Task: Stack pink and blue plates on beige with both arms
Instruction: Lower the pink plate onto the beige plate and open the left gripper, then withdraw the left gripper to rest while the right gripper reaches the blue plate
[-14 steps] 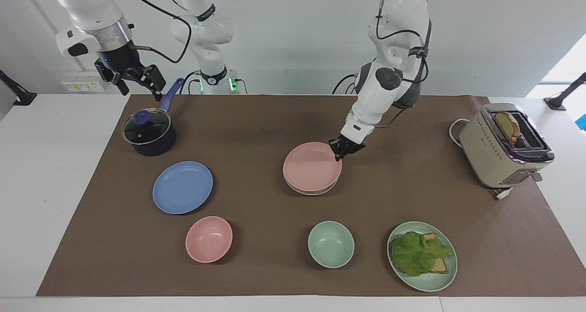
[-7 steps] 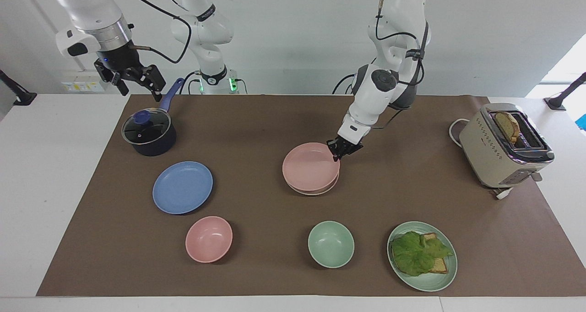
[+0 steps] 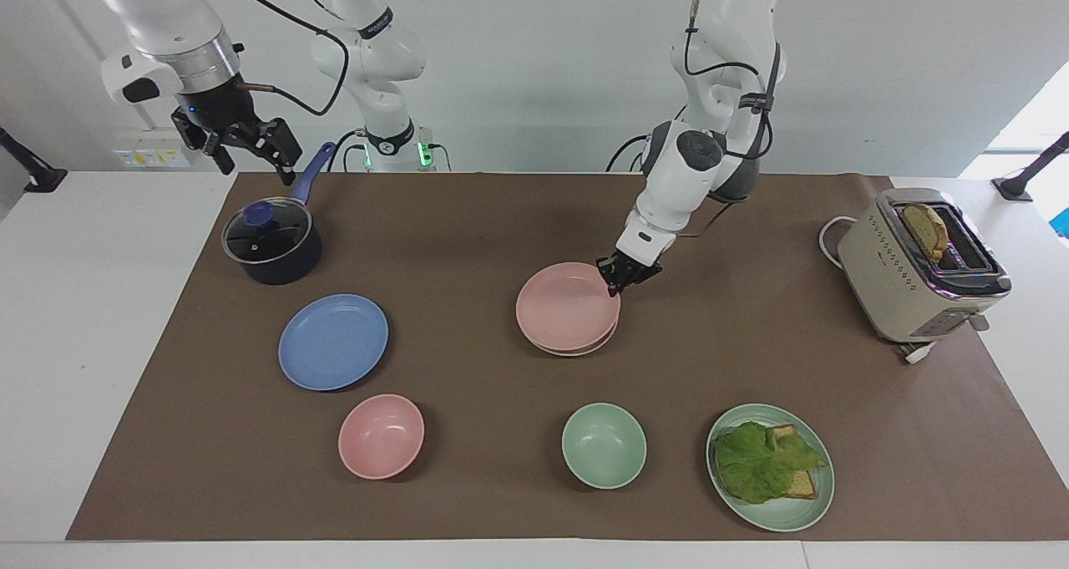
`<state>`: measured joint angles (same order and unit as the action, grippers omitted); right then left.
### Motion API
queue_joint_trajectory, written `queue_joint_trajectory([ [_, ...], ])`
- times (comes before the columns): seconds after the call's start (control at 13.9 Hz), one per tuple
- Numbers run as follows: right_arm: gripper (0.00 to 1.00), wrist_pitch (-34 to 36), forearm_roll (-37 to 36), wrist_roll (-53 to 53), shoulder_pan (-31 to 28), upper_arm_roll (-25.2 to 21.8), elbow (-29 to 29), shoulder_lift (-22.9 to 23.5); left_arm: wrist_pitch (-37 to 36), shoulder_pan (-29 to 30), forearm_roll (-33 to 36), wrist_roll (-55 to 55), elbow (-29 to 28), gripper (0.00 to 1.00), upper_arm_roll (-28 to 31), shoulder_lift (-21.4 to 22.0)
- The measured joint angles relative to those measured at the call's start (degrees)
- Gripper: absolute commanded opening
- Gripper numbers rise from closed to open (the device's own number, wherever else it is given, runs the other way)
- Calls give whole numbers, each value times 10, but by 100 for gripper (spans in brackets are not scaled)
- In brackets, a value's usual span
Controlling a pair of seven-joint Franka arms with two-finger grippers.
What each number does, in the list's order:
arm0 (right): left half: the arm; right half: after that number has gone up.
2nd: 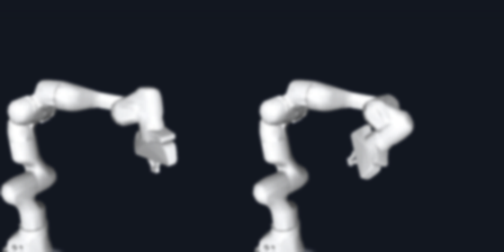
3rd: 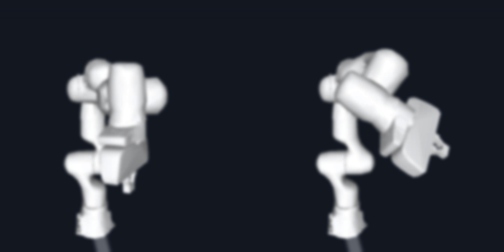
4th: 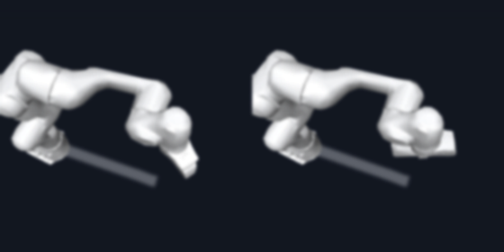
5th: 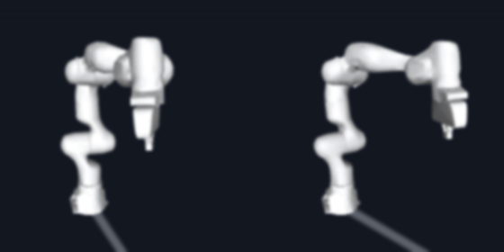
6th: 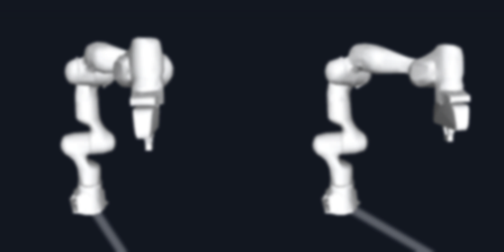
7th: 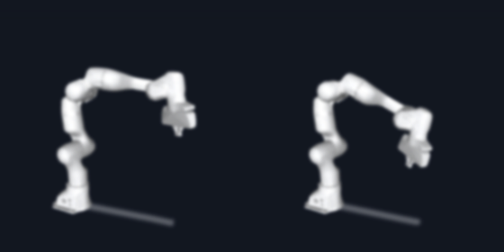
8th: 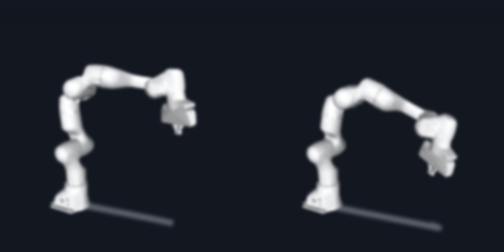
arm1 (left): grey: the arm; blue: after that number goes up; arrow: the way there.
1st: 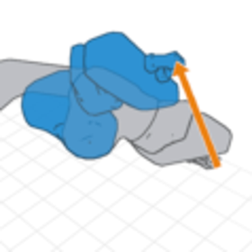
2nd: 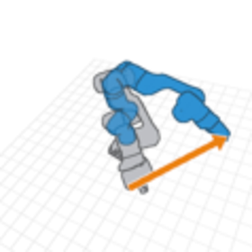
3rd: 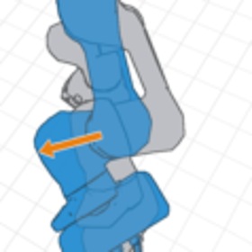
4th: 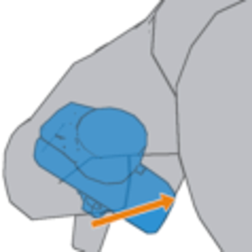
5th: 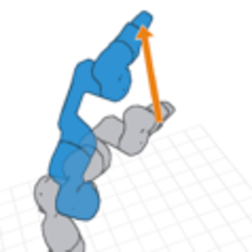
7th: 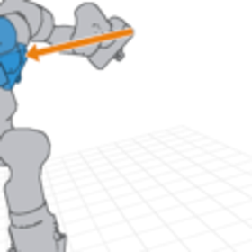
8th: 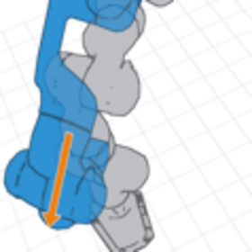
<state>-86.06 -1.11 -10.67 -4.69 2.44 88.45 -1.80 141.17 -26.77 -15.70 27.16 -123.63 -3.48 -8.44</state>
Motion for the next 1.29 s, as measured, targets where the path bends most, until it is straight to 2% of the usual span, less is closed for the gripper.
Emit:
queue_joint_trajectory([
  [0.57, 100, 0, 0, 2, -1, 0, 0, 0, 3, 0, 0, 0, 0, 2, 0, -1],
  [0.65, 100, 0, 0, 8, -1, -1, 0, 0, 3, 0, 0, 0, 0, 15, 1, -1],
  [0.72, 100, 0, 0, 14, -1, -2, 0, 0, 4, 0, 0, 0, 0, 49, 1, -1],
  [0.79, 100, 0, 0, 16, -1, -3, 0, 0, 4, 0, 0, -1, 0, 60, 1, -1],
  [0.93, 100, 0, 0, 19, -2, -4, 0, 0, 4, 0, 0, -1, 0, 91, 1, -1],
  [1.0, 100, 0, 0, 19, -2, -5, 0, 0, 5, 0, 0, -1, 0, 100, 2, -1],
  [1.29, 100, 0, 0, 19, -2, -6, 0, 0, -25, 3, 5, -1, 20, 100, 10, -2],
])
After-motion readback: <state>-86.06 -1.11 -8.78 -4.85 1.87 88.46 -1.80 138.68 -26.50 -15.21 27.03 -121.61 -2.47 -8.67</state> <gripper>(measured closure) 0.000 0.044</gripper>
